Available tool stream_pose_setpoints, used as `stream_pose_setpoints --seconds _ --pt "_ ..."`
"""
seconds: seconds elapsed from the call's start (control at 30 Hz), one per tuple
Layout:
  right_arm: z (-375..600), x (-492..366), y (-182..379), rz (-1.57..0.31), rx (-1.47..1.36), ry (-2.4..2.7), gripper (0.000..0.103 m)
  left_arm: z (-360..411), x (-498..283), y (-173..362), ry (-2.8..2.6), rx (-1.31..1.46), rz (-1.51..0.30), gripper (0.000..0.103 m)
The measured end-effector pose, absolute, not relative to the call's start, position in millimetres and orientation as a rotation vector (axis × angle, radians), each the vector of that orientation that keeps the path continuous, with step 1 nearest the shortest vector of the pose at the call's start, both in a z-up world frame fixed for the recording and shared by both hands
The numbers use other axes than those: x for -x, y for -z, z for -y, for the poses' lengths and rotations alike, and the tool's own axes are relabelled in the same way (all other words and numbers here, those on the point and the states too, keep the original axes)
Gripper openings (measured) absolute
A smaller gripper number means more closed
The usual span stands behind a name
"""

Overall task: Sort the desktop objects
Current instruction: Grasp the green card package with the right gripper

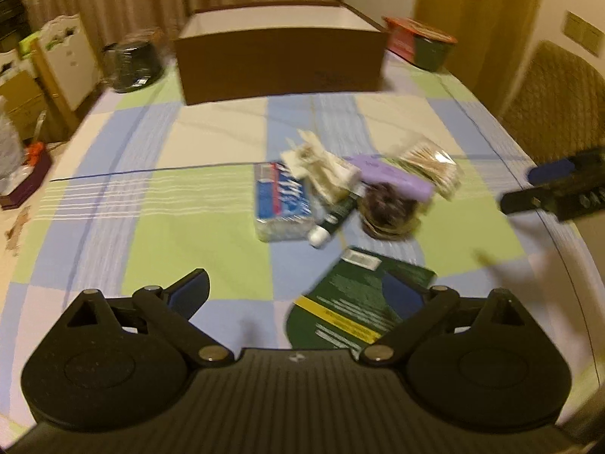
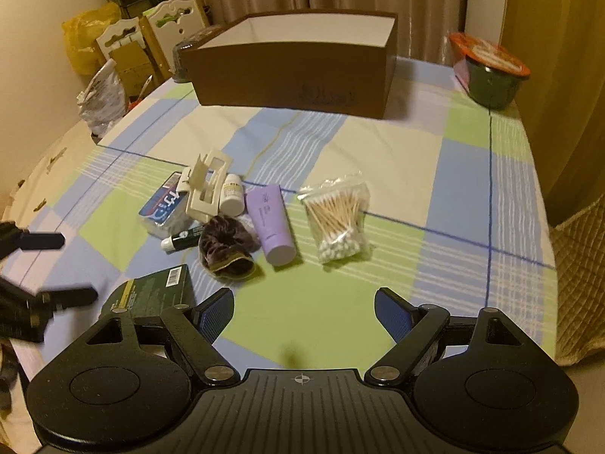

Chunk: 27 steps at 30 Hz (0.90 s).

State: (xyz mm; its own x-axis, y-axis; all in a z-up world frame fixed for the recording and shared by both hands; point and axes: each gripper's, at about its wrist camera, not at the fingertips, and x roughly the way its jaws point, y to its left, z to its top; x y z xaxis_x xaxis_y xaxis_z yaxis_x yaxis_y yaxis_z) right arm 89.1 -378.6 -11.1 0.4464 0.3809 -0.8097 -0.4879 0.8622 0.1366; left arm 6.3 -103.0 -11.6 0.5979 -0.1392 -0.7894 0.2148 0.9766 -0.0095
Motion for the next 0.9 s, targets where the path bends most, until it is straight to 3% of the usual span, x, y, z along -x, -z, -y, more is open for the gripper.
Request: stream_pose_setpoints --seconds 0.23,0.63,0.67,0.7,0.73,0.9 --pt "364 -75 31 -0.977 0.214 -0.695 0.084 128 4 25 0.319 -0.205 -0.927 0.094" --pt "310 -33 83 -0.899 0.312 -0.946 0.083 87 2 14 0.212 -0.160 -0.952 0.094" --pt "307 -32 84 -0.890 0.312 -0.950 0.081 84 2 12 0.202 -0.159 -0.952 0.094" --pt "305 -32 84 -0.883 0.313 -0.953 0.066 81 2 11 0.194 -0.157 -0.951 0.094" --pt "302 -32 85 -0.878 0.317 -0.955 0.062 78 2 10 0.188 -0.154 -0.951 0.094" --pt "291 -32 85 -0.836 0.340 -0.947 0.062 68 3 10 0.173 -0.137 -0.956 0.094"
